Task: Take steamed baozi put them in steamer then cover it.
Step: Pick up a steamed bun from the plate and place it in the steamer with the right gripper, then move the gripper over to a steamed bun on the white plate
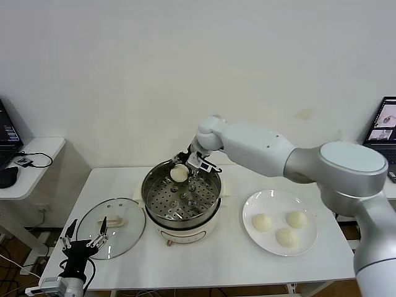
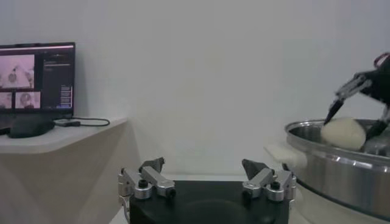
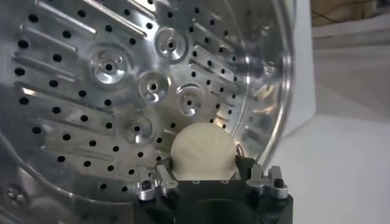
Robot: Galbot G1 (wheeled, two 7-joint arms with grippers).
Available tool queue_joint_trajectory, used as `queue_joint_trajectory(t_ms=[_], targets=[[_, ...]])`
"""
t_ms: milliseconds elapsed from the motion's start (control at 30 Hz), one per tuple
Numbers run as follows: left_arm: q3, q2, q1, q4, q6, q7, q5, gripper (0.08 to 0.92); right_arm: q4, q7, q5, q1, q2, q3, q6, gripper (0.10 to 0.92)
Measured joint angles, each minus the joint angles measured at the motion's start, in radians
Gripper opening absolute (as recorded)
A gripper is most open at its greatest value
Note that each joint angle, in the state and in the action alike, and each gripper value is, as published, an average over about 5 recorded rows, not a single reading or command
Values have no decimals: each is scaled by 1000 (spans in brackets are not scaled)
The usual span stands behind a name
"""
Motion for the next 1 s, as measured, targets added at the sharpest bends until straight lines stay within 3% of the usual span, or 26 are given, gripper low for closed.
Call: queue_joint_trajectory(t_ms=[167, 367, 600, 800, 1000], targets=[[1, 1, -1, 1, 0, 0, 0, 823, -30, 15, -53, -17, 14, 9, 38, 673], [2, 0, 1, 0, 0, 0, 1, 823, -44, 24, -89, -25, 20, 16, 67, 802], [3, 0, 10, -12, 3, 3, 3, 823, -11, 6, -34, 1, -2, 4, 41, 823], [-7, 6, 12, -25, 20, 1, 0, 823, 103, -47, 127, 70, -77, -16, -94, 823], [-7, 7, 11, -35, 45, -1, -2, 823, 272, -91, 295, 141, -221, -24, -335, 823]])
